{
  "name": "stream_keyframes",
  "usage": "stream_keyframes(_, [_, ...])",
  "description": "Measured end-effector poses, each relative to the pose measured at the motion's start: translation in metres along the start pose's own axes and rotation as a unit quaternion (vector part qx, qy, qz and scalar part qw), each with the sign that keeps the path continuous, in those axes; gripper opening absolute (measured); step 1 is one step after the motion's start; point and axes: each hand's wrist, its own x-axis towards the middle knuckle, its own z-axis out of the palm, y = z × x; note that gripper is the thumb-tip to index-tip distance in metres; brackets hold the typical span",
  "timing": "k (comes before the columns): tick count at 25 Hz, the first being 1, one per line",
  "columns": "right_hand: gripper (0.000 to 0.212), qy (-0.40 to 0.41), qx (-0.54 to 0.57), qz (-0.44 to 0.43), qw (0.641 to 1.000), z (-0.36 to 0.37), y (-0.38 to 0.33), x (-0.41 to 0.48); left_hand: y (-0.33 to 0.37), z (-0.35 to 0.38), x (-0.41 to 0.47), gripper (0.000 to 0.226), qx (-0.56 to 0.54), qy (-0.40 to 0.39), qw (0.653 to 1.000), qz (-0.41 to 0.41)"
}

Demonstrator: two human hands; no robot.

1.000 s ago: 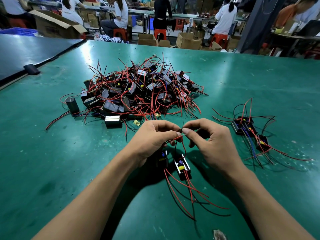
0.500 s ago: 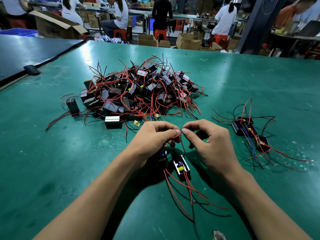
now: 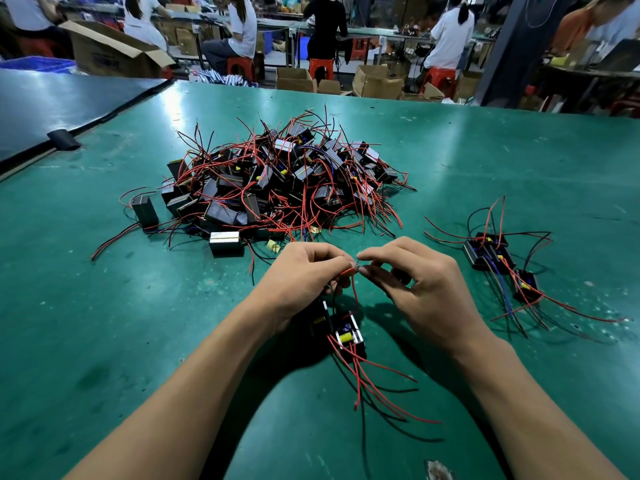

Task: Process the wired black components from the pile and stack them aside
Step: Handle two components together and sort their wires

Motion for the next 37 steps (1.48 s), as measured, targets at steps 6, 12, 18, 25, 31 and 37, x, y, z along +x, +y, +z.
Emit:
stream_keyframes(6, [0.022, -0.002, -0.015, 0.001, 1.0, -0.003, 0.0, 0.001, 0.001, -0.003, 0.0, 0.017, -0.003, -0.03, 0.999, -0.009])
stream_keyframes(12, [0.012, 0.015, 0.049, 0.091, 0.995, 0.004, -0.009, 0.001, 0.0, -0.004, -0.001, 0.012, -0.018, -0.048, 0.999, -0.002])
stream_keyframes(18, [0.026, -0.048, 0.271, 0.382, 0.882, 0.007, -0.015, 0.007, -0.001, -0.003, -0.002, 0.009, 0.022, -0.046, 0.999, 0.019])
stream_keyframes(25, [0.02, -0.014, 0.304, 0.32, 0.897, -0.002, -0.007, 0.007, 0.001, -0.004, -0.001, 0.008, -0.007, -0.011, 1.0, 0.004])
stream_keyframes(31, [0.02, -0.045, 0.219, 0.208, 0.952, -0.003, -0.006, 0.0, 0.003, -0.003, -0.004, 0.009, -0.019, -0.021, 1.0, -0.009])
stream_keyframes(37, [0.02, -0.035, 0.165, 0.136, 0.976, -0.006, -0.005, 0.001, 0.005, -0.006, -0.005, 0.014, 0.001, -0.038, 0.999, -0.005])
